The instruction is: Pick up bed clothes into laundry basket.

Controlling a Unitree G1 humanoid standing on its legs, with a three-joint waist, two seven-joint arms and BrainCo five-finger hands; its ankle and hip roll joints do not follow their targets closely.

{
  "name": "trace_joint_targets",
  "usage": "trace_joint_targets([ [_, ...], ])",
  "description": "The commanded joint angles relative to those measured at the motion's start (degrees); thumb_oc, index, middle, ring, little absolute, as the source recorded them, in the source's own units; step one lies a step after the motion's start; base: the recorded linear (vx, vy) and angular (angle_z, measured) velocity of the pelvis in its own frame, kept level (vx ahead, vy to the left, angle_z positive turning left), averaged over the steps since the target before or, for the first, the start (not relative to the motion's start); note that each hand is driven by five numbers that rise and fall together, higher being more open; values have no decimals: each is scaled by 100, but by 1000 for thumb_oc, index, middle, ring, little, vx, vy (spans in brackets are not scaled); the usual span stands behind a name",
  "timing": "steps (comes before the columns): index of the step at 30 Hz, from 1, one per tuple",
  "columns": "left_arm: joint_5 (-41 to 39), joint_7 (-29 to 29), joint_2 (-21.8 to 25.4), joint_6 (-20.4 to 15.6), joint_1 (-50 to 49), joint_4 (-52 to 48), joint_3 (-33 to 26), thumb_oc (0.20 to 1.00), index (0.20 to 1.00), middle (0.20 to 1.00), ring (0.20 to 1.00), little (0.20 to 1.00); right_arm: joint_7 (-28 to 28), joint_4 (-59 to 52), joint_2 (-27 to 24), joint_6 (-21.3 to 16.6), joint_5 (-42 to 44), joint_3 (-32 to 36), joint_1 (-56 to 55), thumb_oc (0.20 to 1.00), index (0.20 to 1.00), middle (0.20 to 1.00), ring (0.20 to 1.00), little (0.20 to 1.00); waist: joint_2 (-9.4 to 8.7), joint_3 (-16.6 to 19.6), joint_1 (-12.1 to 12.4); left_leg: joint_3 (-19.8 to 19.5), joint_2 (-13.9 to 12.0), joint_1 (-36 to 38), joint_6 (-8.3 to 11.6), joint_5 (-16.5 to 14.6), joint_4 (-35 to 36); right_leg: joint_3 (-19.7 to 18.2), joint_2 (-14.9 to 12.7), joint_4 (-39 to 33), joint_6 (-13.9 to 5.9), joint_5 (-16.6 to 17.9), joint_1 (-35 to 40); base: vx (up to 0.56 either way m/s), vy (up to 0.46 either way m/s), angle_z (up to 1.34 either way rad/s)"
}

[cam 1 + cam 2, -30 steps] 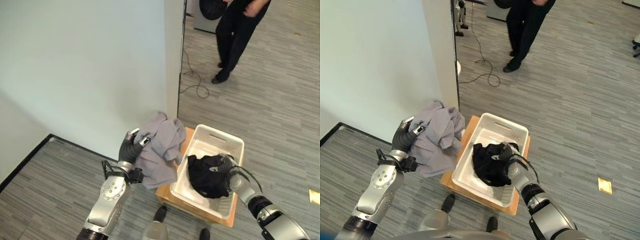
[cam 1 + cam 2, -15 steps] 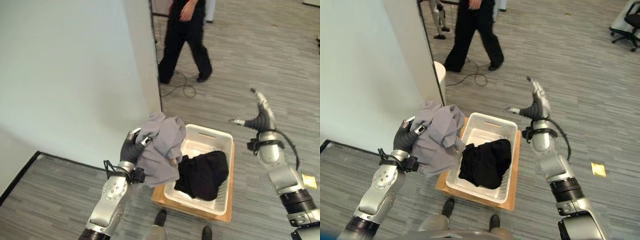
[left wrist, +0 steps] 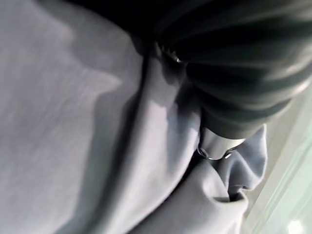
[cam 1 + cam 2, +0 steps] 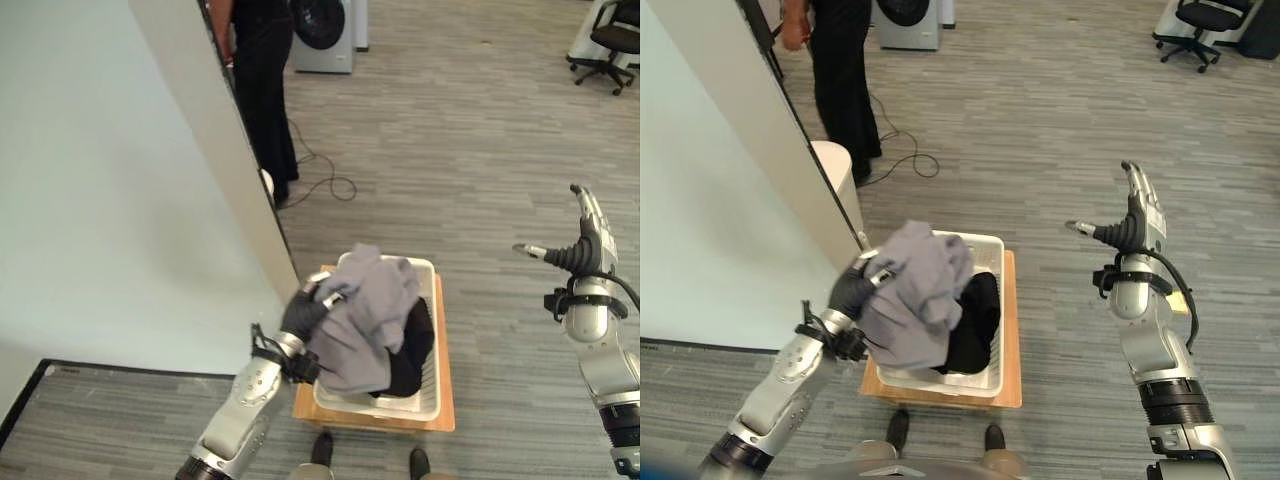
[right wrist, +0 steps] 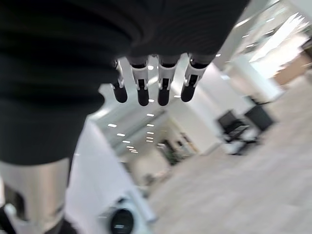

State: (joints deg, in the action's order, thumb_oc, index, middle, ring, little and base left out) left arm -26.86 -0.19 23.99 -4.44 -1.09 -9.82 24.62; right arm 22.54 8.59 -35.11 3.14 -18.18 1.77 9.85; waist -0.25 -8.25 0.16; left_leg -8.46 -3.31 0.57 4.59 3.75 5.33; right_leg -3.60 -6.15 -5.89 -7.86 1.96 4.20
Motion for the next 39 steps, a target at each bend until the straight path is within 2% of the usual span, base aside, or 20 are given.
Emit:
trace_joint_targets([
  [1, -13, -59, -27, -406, 496, -117, -108, 200, 200, 200, 200, 200, 150, -126, -393, -104, -222, 190, 46, 1000, 1000, 1000, 1000, 1000, -139, 362, 109, -8, 113, 208, -204, -683, -33, 228, 92, 89, -14, -95, -245, -21, 3, -6],
  [6, 612, 271, -148, -485, 901, 93, -99, 200, 200, 200, 200, 200, 292, 321, -491, -105, -158, 389, -182, 1000, 1000, 1000, 1000, 1000, -122, 375, -22, 80, 108, 244, -216, -719, -33, 110, 113, 89, -26, -65, -295, -5, -3, -14],
  [9, 1398, 607, -274, -442, 1173, 674, -81, 200, 200, 200, 200, 200, 344, 481, -492, -142, -132, 493, -362, 1000, 1000, 1000, 1000, 1000, -130, 386, -124, 155, 84, 299, -226, -812, -33, 38, 145, 89, -52, -96, -290, 21, -6, -13],
  [10, 1418, 620, -296, -462, 1198, 711, -67, 200, 200, 200, 200, 200, 348, 484, -499, -148, -129, 501, -362, 1000, 1000, 1000, 1000, 1000, -135, 366, -114, 160, 95, 271, -218, -738, -33, 30, 137, 89, -51, -29, -319, 43, 2, -8],
  [11, 1770, 750, -426, -331, 1384, 1338, 75, 200, 200, 200, 200, 200, 333, 565, -508, -150, -123, 468, -438, 1000, 1000, 1000, 1000, 1000, -131, 389, -188, 195, 77, 314, -224, -821, -33, -3, 160, 89, -69, -81, -311, 3, 2, -11],
  [13, 1975, 814, -529, -300, 1498, 1716, 163, 200, 200, 200, 200, 200, 323, 615, -502, -159, -102, 463, -465, 1000, 1000, 1000, 1000, 1000, -125, 385, -205, 224, 65, 332, -221, -835, -33, -17, 166, 89, -73, -81, -306, 43, -3, -13],
  [14, 2596, 985, -677, -185, 1820, 2462, 363, 200, 200, 200, 200, 200, 306, 708, -504, -193, -54, 363, -459, 1000, 1000, 1000, 1000, 1000, -126, 390, -289, 277, 58, 325, -209, -819, -33, -28, 179, 89, -87, -59, -336, 26, -9, -13],
  [16, 2754, 1100, -718, -114, 1974, 2738, 426, 200, 200, 200, 200, 200, 305, 692, -513, -217, -39, 320, -477, 1000, 1000, 1000, 1000, 1000, -126, 389, -342, 299, 52, 321, -200, -813, -33, -34, 177, 89, -98, -44, -356, 15, 1, -17],
  [18, 3317, 1431, -902, 64, 2580, 3804, 632, 200, 200, 200, 200, 200, 278, 661, -545, -265, -5, 150, -470, 1000, 1000, 1000, 1000, 1000, -111, 380, -481, 365, 63, 271, -191, -784, -33, -71, 186, 89, -126, 2, -454, 7, 16, -18],
  [19, 3324, 1444, -924, 44, 2611, 3849, 631, 200, 200, 200, 200, 200, 279, 665, -552, -266, -5, 152, -458, 1000, 1000, 1000, 1000, 1000, -105, 377, -479, 367, 63, 261, -191, -783, -33, -73, 186, 89, -126, 4, -464, -3, 13, -10],
  [21, 3775, 1687, -1132, 230, 3066, 4852, 755, 200, 200, 200, 200, 200, 247, 573, -592, -344, 78, 15, -475, 1000, 1000, 1000, 1000, 1000, -109, 348, -597, 424, 67, 146, -189, -744, -33, -100, 207, 89, -152, 59, -625, -26, -1, -12],
  [22, 3784, 1702, -1156, 212, 3092, 4896, 756, 200, 200, 200, 200, 200, 247, 574, -598, -345, 80, 20, -472, 1000, 1000, 1000, 1000, 1000, -103, 352, -593, 425, 68, 133, -189, -741, -33, -101, 206, 89, -153, 61, -637, -43, -15, -22],
  [23, 3969, 1824, -1260, 354, 3270, 5584, 733, 200, 200, 200, 200, 200, 198, 542, -570, -378, 119, -15, -567, 1000, 1000, 1000, 1000, 1000, -118, 345, -639, 458, 64, 43, -184, -718, -33, -116, 216, 89, -162, 89, -749, -17, -11, -23],
  [24, 3973, 1838, -1281, 337, 3292, 5623, 736, 200, 200, 200, 200, 200, 197, 539, -574, -377, 119, -6, -569, 1000, 1000, 1000, 1000, 1000, -113, 356, -634, 458, 64, 26, -184, -715, -33, -116, 215, 89, -162, 90, -766, -30, -24, -20],
  [25, 4067, 1867, -1329, 384, 3346, 5920, 703, 1000, 1000, 1000, 1000, 1000, 171, 521, -581, -374, 110, -15, -645, 1000, 1000, 1000, 1000, 1000, -121, 369, -649, 473, 62, -47, -178, -697, -33, -111, 215, 89, -169, 113, -851, -25, -23, -8],
  [28, 3927, 1935, -1284, 349, 3232, 5806, 559, 1000, 1000, 1000, 1000, 1000, 143, 498, -536, -312, 98, 75, -867, 1000, 1000, 1000, 1000, 1000, -130, 362, -658, 455, 69, -169, -169, -673, -33, -93, 210, 89, -162, 141, -975, -21, -37, -2],
  [34, 3897, 1973, -955, 266, 2704, 4312, 424, 1000, 1000, 1000, 1000, 1000, 198, 409, -344, -242, 91, 277, -1191, 1000, 1000, 1000, 1000, 1000, -129, 332, -547, 347, 71, -251, -161, -641, -33, 20, 225, 89, -115, 57, -973, 6, -60, 2],
  [36, 3214, 2060, -1122, 208, 2482, 4121, 181, 1000, 1000, 1000, 1000, 1000, 211, 257, -219, -244, 59, 226, -1196, 1000, 1000, 1000, 1000, 1000, -135, 310, -500, 269, 54, -230, -139, -618, -33, 52, 237, 89, -73, 19, -909, 18, -103, 17],
  [37, 2802, 2070, -1145, 103, 2468, 3687, 72, 1000, 1000, 1000, 1000, 1000, 152, 101, -162, -248, 29, 158, -1137, 1000, 1000, 1000, 1000, 1000, -141, 301, -444, 219, 32, -233, -110, -589, -33, 98, 256, 89, -51, -27, -846, 26, -146, 32],
  [39, 2557, 1992, -1131, 56, 2439, 3452, 41, 1000, 1000, 1000, 1000, 1000, 125, 21, -139, -267, 39, 127, -1126, 1000, 1000, 1000, 1000, 1000, -148, 291, -443, 193, 23, -217, -98, -585, -33, 123, 268, 89, -36, -50, -799, 20, -98, 27],
])
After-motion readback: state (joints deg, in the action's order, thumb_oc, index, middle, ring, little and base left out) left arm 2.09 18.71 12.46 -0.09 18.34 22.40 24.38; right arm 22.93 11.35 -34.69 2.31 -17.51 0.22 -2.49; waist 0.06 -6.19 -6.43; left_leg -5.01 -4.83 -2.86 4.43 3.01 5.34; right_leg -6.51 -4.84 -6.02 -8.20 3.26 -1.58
